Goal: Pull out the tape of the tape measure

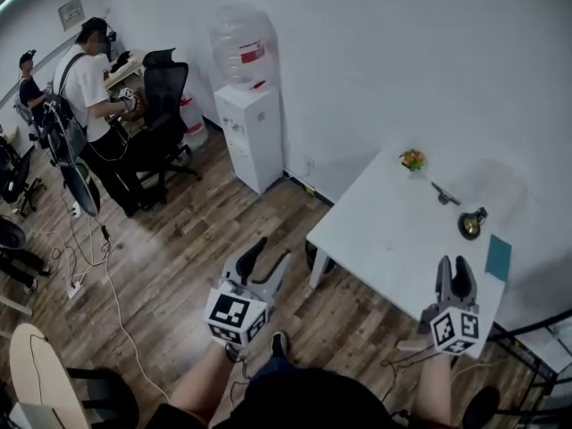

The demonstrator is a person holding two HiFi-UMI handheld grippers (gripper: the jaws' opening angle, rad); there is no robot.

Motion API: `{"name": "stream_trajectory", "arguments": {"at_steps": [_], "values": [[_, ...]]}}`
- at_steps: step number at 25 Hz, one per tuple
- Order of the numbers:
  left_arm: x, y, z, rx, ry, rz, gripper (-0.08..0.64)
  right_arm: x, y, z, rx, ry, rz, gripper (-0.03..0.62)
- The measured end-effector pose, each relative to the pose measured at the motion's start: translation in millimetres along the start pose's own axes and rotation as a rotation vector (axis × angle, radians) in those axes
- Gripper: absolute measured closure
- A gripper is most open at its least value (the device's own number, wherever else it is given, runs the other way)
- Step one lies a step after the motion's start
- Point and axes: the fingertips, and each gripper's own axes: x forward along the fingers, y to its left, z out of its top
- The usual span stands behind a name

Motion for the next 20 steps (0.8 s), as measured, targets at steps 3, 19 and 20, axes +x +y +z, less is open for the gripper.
{"name": "stream_trajectory", "arguments": {"at_steps": [3, 19, 20], "values": [[31.7, 46.4, 4.9, -0.026, -0.007, -0.064, 0.351, 18.0, 19.5, 7.2, -0.029, 0.021, -0.072, 0.426], [186.8, 36.2, -45.1, -0.112, 0.089, -0.340, 0.354, 65.5, -4.6, -42.4, -0.128, 0.200, -0.222, 0.428], [193.9, 33.5, -45.0, -0.099, 0.095, -0.336, 0.354, 72.1, -11.1, -48.6, -0.117, 0.203, -0.217, 0.428]]}}
